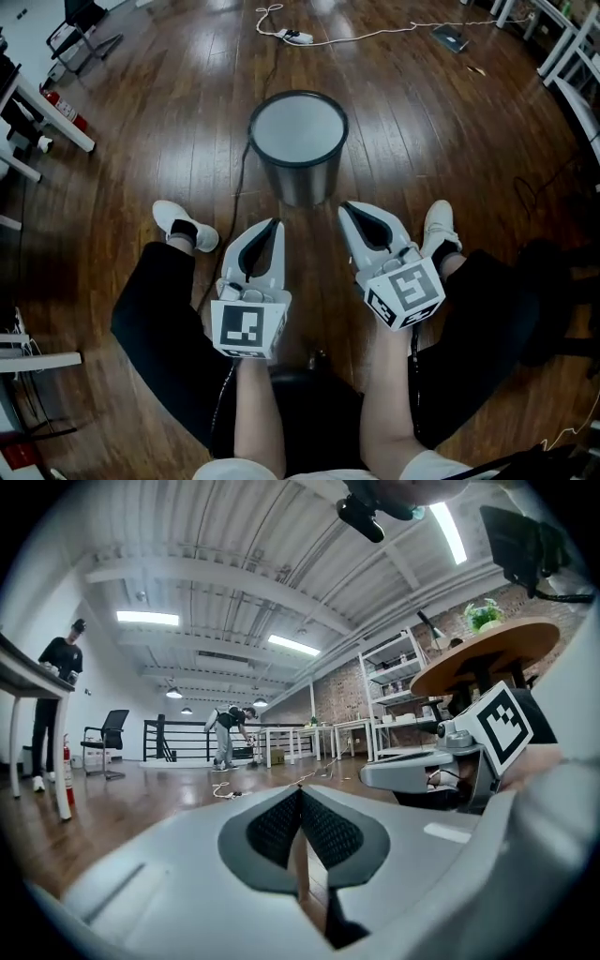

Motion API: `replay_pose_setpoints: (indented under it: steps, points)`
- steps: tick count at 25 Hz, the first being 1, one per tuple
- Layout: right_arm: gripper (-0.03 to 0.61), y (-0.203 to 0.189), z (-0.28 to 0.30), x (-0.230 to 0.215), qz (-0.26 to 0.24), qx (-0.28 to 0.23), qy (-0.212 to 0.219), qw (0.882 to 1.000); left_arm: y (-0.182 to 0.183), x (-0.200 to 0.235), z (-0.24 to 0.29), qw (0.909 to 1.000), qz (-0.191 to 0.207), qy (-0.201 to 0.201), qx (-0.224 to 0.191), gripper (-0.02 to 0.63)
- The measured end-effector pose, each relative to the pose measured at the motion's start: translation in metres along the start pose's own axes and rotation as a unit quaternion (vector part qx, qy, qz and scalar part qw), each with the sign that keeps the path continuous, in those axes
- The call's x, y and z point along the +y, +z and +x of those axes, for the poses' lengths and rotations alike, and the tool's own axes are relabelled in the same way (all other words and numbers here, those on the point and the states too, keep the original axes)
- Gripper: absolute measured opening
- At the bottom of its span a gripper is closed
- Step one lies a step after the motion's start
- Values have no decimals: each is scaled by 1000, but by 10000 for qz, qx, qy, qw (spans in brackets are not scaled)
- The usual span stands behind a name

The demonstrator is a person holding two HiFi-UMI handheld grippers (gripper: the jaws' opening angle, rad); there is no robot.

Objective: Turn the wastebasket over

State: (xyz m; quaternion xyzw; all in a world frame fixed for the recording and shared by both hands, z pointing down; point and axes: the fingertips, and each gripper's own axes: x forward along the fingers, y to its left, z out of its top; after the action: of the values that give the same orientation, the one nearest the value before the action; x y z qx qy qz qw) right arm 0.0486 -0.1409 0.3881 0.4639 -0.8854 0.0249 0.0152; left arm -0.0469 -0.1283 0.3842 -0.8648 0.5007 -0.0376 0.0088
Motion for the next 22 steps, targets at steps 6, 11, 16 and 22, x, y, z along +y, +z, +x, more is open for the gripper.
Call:
replay_pose_setpoints:
  steps: [6,11,16,22]
  points:
    - [-8,12,-64,56,12,-357,-560,9978,5,-9,-85,9992,-67,-344,-205,17]
    - [-8,9,-102,126,-208,42,-442,9988,11,-22,-167,9982,-387,-335,-304,17]
    - [-8,-2,-140,217,-502,264,-72,9984,-6,-29,-247,9974,-615,-145,-351,17]
    - [-8,-14,-212,276,-463,255,-27,9986,-14,-72,-313,9981,-502,-170,-328,17]
